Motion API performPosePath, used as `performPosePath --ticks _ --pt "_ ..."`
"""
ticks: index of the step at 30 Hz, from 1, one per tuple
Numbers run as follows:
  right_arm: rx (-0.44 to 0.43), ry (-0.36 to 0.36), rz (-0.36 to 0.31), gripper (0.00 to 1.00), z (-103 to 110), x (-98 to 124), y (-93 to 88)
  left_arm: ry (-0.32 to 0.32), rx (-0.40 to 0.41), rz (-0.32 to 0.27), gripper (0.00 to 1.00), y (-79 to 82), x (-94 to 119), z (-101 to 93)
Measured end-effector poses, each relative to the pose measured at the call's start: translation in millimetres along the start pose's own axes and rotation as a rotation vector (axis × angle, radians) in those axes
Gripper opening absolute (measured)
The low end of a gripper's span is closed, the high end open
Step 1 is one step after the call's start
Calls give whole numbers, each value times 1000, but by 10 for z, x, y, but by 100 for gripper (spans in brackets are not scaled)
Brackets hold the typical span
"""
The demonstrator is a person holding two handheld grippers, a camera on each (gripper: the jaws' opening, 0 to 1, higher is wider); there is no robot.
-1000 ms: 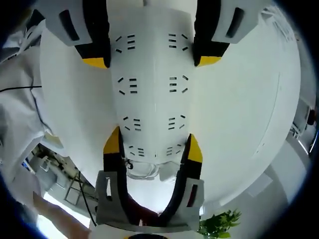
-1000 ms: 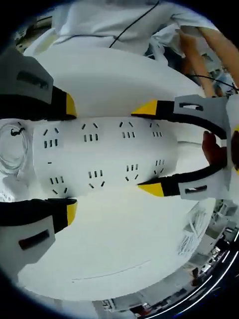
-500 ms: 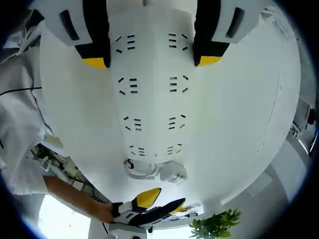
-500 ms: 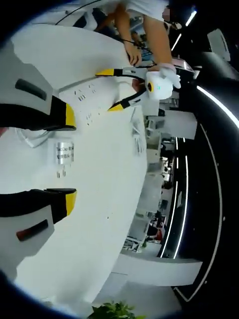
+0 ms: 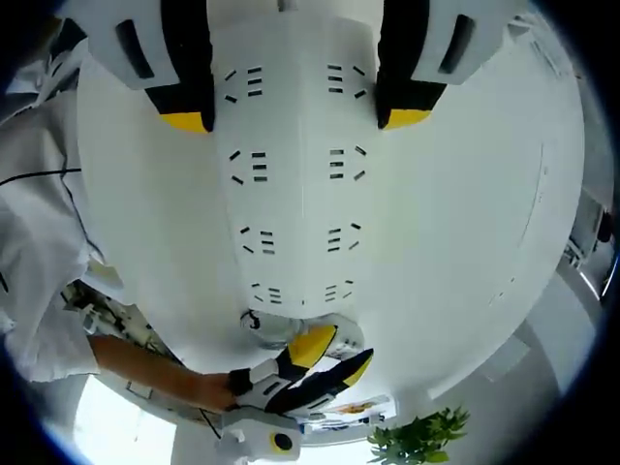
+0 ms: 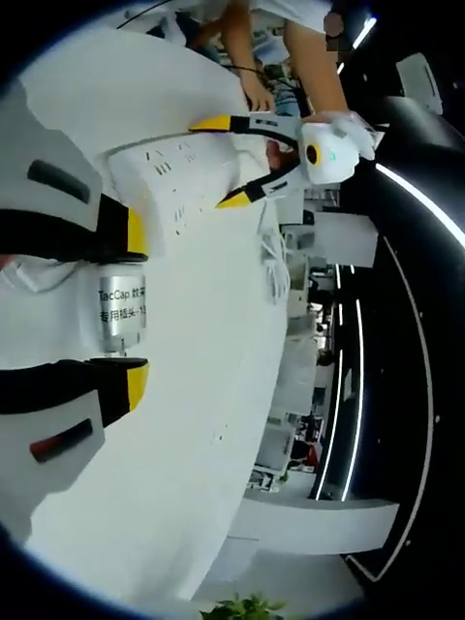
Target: Straighten the power strip on the desk, plug the charger into it
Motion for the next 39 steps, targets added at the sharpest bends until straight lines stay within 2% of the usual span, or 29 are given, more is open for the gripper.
performPosePath --ticks 3,8,16,24,29,35,39 --pt "37 13 -4 37 21 -3 -3 -1 0 -4 69 -3 2 2" --pt "30 25 -7 36 26 9 -4 -1 -1 -1 69 -5 4 3" --pt "-4 88 -28 36 74 122 -28 -1 0 -3 69 -4 5 4" --pt "23 181 -23 36 190 266 -58 -1 -1 2 69 0 2 -1" --pt "47 241 -8 36 257 347 -78 0 -5 40 69 12 -4 -7" --pt "31 265 -20 36 260 374 -96 4 -5 119 68 20 -10 -7" --pt "22 287 -26 36 269 389 -101 6 -6 140 67 11 -6 -7"
Point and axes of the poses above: the point that each gripper's makers call its tool centre point, and the gripper's own axes: x roughly backward along the fingers, z roughly to its left, y roughly out of its top, the point moved 1 cm from there along x, roughly backward along the fingers, and after that the axes turned 3 degrees about -z, right-handed, at the moved point
